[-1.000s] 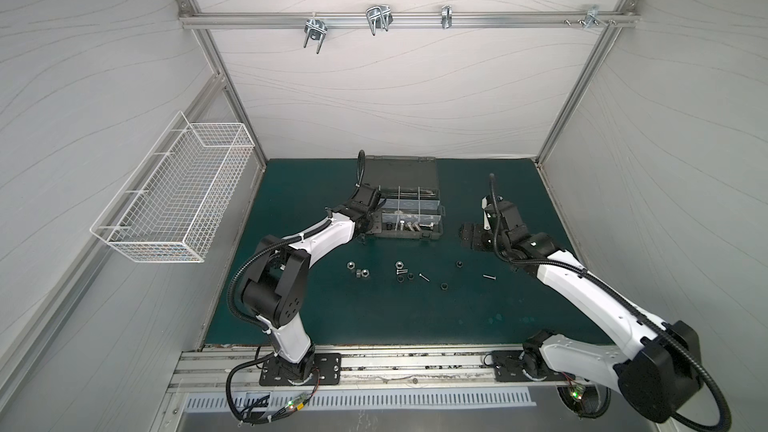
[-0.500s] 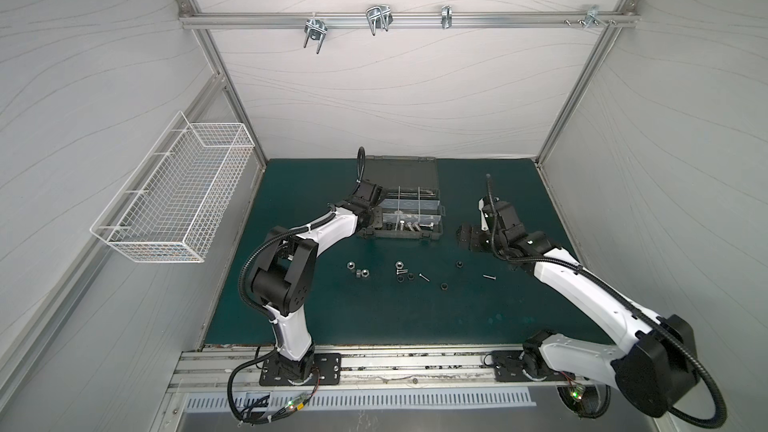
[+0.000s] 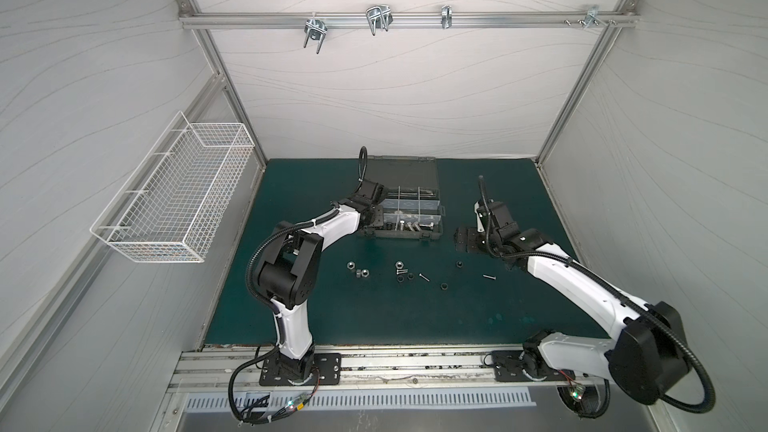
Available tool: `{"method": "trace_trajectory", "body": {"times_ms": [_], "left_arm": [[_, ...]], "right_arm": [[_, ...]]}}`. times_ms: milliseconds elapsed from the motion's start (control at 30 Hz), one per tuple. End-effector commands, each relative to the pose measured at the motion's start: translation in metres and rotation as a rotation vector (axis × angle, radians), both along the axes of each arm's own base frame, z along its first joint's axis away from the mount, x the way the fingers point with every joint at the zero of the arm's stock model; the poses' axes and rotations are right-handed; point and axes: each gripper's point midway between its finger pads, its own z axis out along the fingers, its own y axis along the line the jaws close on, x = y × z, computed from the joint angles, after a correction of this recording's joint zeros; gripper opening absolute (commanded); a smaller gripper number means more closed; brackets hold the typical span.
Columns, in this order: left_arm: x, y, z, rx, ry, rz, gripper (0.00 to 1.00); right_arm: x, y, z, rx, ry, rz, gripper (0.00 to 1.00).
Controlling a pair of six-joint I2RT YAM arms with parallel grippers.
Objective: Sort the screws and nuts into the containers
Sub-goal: 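Lower and open the left gripper to drop the bolt in, then lower the right gripper over a black hex nut while the left arm draws back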
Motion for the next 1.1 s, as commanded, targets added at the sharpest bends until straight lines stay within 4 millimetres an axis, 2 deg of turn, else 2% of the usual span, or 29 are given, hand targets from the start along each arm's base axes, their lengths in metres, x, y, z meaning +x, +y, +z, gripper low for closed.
{"method": "trace_trajectory", "body": {"times_ms": [0, 133, 233, 467, 533, 733, 1067], "left_arm": [[0.013, -0.001, 0.017, -0.014, -0.047, 0.014, 0.40], [0.010, 0.000, 0.027, -0.026, -0.062, 0.018, 0.44], [0.005, 0.001, 0.038, -0.044, -0.081, 0.025, 0.51], [-0.019, 0.018, 0.067, -0.062, -0.147, 0.071, 0.84], [-0.028, 0.025, 0.076, -0.060, -0.172, 0.083, 0.98], [-0.060, 0.054, 0.097, -0.047, -0.235, 0.148, 1.00], [-0.126, 0.108, 0.115, -0.027, -0.299, 0.301, 1.00]], "right_arm": [[0.000, 0.000, 0.000, 0.004, 0.016, -0.002, 0.99], [-0.001, -0.002, -0.004, -0.007, 0.028, -0.003, 0.99], [-0.002, -0.003, -0.009, -0.021, 0.045, -0.007, 0.99], [-0.009, -0.003, -0.026, -0.034, 0.106, 0.005, 0.98], [-0.011, -0.002, -0.033, -0.033, 0.125, 0.013, 0.96], [-0.016, 0.001, -0.049, -0.031, 0.167, 0.020, 0.89], [-0.021, 0.007, -0.072, -0.077, 0.211, 0.050, 0.80]]}}
